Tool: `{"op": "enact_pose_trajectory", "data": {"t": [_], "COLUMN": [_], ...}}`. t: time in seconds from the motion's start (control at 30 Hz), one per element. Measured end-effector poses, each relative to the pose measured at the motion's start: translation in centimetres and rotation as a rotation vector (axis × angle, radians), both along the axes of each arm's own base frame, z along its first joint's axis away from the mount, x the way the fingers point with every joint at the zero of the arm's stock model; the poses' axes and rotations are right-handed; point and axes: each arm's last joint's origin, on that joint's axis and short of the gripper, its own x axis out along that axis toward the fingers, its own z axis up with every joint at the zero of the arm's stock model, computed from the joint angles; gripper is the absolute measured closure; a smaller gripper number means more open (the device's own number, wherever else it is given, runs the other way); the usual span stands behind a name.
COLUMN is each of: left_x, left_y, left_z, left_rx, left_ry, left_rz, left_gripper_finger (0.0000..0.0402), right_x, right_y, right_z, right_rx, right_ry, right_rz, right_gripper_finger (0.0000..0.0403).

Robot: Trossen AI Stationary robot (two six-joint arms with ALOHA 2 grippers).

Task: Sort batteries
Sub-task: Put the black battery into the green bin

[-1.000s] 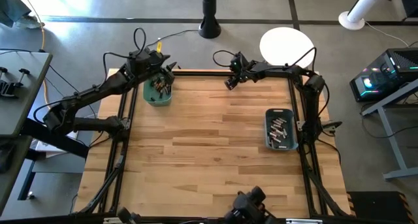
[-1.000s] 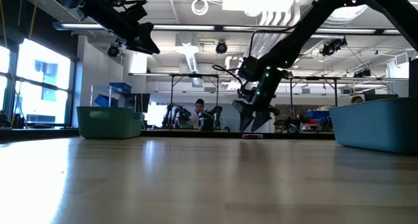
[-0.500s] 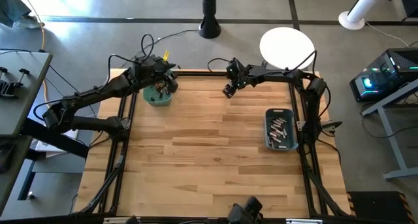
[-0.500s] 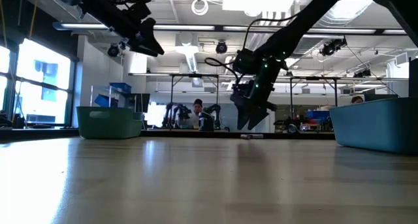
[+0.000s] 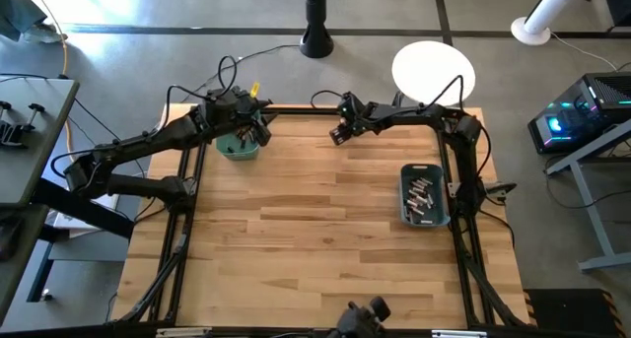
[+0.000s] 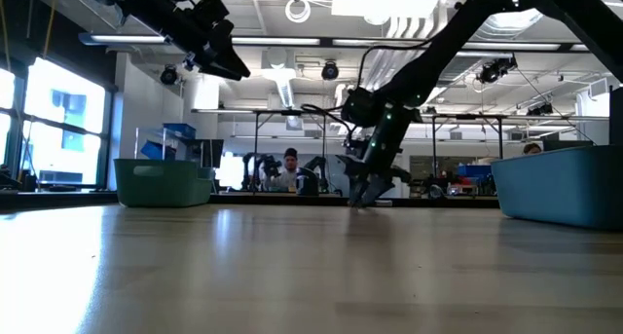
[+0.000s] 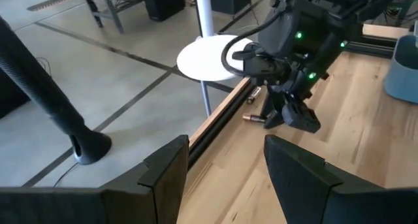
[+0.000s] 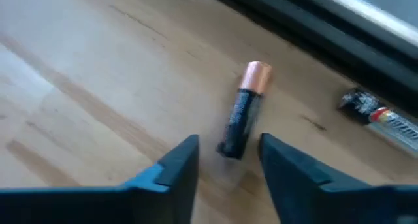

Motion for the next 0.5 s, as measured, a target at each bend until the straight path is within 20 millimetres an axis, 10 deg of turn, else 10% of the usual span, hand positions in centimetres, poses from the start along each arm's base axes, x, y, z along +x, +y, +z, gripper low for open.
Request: {"op": "enact_pose_trajectory", "data": {"t": [0.23,0.5], "left_x": [0.2,1.0], "left_y": [-0.2,0.0], "left_z": [-0.1,-4.8], "left_rx": [-0.022,-0.057], "left_ry": [-0.012,-0.024], "left_rz": [-0.008,-0.072], "left_gripper_finger": [0.0206,0.0206], "right_x": [0.3,1.3], "right_y": [0.6,6.0], "right_z": [-0.3,0.3], "right_rx": [-0.048,-0.108], "right_ry": [0.074,0.087], "right_rz": [0.087,0.355], "right_gripper_finger": [0.0381,0.0392]}}
